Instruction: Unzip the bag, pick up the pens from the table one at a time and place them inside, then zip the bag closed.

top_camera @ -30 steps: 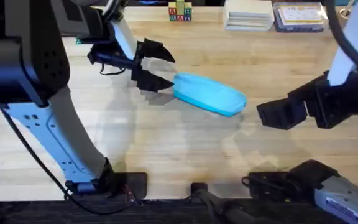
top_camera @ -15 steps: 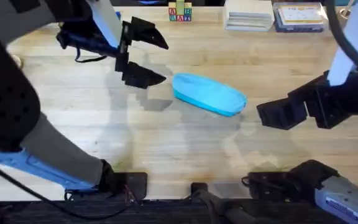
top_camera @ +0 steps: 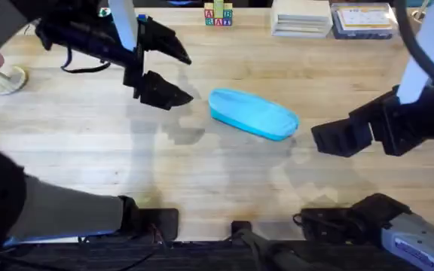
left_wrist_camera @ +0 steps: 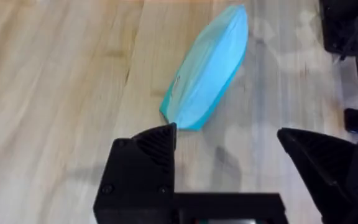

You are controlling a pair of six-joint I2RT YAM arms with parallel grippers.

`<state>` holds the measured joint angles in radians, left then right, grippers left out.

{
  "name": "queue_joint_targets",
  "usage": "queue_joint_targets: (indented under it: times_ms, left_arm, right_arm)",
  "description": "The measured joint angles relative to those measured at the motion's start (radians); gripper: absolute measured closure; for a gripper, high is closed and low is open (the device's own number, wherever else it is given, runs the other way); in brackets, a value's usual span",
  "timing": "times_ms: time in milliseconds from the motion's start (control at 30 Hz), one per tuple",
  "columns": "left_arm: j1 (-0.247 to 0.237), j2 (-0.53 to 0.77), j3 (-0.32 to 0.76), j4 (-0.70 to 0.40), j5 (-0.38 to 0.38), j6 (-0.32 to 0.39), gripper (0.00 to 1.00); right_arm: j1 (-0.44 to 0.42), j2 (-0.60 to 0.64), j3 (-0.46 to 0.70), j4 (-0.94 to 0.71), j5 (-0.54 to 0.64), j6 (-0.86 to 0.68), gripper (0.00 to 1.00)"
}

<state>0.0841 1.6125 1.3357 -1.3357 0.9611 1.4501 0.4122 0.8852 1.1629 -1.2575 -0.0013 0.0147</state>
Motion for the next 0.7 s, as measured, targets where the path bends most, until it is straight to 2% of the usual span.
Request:
queue_joint_targets:
  times_ms: [200,400,500,700]
  left_arm:
    - [0.0,-0.057,0.0,-0.004,-0.111,-0.236,0.004]
    - [0.0,-0.071,0.0,-0.014,-0.161,-0.454,0.005]
    - [0.0,-0.071,0.0,-0.022,-0.173,-0.511,0.004]
    - [0.0,-0.071,0.0,-0.022,-0.177,-0.554,0.005]
  right_arm:
    - [0.0,0.0,0.0,0.0,0.0,0.0,0.004]
    - [0.0,0.0,0.0,0.0,0.0,0.0,0.004]
    - [0.0,0.0,0.0,0.0,0.0,0.0,0.004]
    - [0.0,0.0,0.0,0.0,0.0,0.0,0.004]
